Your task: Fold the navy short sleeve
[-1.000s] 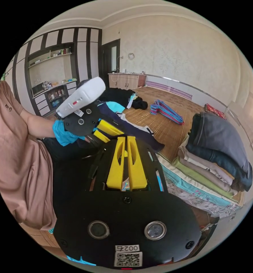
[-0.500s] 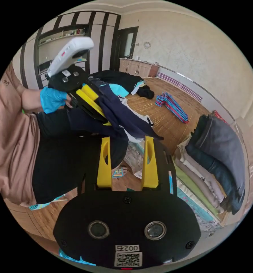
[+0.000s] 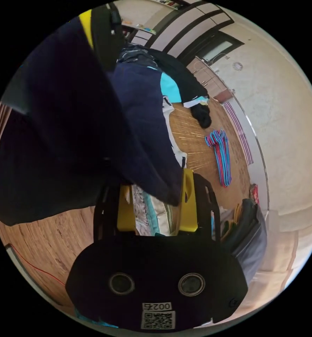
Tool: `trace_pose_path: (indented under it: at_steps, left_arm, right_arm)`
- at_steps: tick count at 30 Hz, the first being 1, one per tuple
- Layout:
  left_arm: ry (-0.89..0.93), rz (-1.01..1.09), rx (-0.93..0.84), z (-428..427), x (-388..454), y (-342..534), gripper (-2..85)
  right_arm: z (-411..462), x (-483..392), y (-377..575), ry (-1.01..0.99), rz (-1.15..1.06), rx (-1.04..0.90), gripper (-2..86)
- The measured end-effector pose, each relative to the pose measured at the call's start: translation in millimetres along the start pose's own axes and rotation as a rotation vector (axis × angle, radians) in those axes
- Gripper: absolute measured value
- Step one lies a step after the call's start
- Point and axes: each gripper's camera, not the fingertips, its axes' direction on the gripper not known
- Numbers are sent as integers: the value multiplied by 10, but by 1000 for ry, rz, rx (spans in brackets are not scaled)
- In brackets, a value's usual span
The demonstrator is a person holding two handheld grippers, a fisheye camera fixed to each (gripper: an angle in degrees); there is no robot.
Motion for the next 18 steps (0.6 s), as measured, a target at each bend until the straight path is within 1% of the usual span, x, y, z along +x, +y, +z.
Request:
trace_pose_path:
  at_steps: [4,7,11,18]
  left_arm:
    - [55,-24,-2,-123,-2,51,-9]
    - [44,-23,2,-234,41,104,-9]
    - [67,-15,10,-354,132,197,-9]
    - [67,20,67,-622,350,355,-9]
  right_arm:
    - [264,55,-198,-6,-31,-15,126]
    - [372,103,-304,-21,0,21,92]
    - [482,156,-409,12,68,47,46]
    - [324,242,-424,83,157,58,4]
